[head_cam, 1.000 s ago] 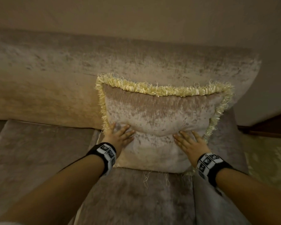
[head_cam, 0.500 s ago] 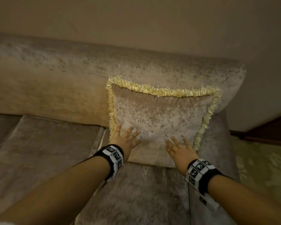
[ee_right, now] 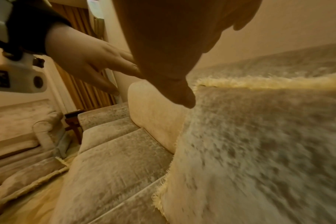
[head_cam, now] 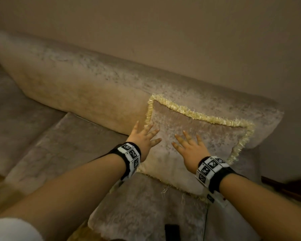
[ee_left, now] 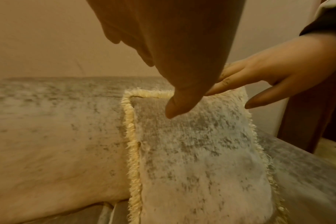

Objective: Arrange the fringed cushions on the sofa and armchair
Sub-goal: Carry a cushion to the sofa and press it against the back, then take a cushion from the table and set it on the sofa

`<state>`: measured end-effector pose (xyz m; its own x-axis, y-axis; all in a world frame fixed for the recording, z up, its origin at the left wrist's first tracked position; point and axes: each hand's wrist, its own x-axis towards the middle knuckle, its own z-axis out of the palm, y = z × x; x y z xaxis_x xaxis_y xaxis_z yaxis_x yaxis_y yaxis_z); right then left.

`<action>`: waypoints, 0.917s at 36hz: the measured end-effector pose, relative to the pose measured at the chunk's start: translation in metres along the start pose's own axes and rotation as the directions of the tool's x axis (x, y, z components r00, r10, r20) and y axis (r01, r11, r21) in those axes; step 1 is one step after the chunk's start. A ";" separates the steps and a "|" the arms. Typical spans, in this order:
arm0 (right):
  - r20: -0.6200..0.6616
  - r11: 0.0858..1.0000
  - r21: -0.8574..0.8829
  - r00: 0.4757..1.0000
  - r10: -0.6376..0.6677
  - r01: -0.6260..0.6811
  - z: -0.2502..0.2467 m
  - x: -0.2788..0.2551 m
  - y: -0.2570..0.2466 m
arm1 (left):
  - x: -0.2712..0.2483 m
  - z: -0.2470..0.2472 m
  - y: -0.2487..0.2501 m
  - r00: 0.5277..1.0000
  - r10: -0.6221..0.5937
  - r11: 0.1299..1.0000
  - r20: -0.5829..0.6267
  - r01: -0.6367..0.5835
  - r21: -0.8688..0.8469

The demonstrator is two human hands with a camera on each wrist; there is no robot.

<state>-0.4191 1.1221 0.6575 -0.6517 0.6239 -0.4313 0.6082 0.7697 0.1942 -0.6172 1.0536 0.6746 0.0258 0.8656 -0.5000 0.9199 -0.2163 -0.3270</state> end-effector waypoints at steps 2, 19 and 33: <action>-0.035 0.999 -0.011 0.999 -0.034 0.033 -0.013 0.008 -0.012 | -0.015 0.008 -0.012 0.999 -0.038 0.999 -0.011 0.037 -0.022; -0.146 0.895 -0.254 0.900 -0.412 0.368 -0.124 0.062 -0.212 | -0.189 0.124 -0.117 0.922 -0.369 0.893 0.114 0.386 -0.232; -0.134 0.732 -0.388 0.751 -0.646 0.560 -0.192 0.047 -0.485 | -0.416 0.280 -0.178 0.745 -0.597 0.679 0.296 0.666 -0.308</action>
<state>-0.8317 0.8041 0.7119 -0.9434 -0.0105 -0.3313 -0.0958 0.9655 0.2420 -0.9009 0.6050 0.7161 -0.6461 0.6405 -0.4151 0.7623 0.5689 -0.3086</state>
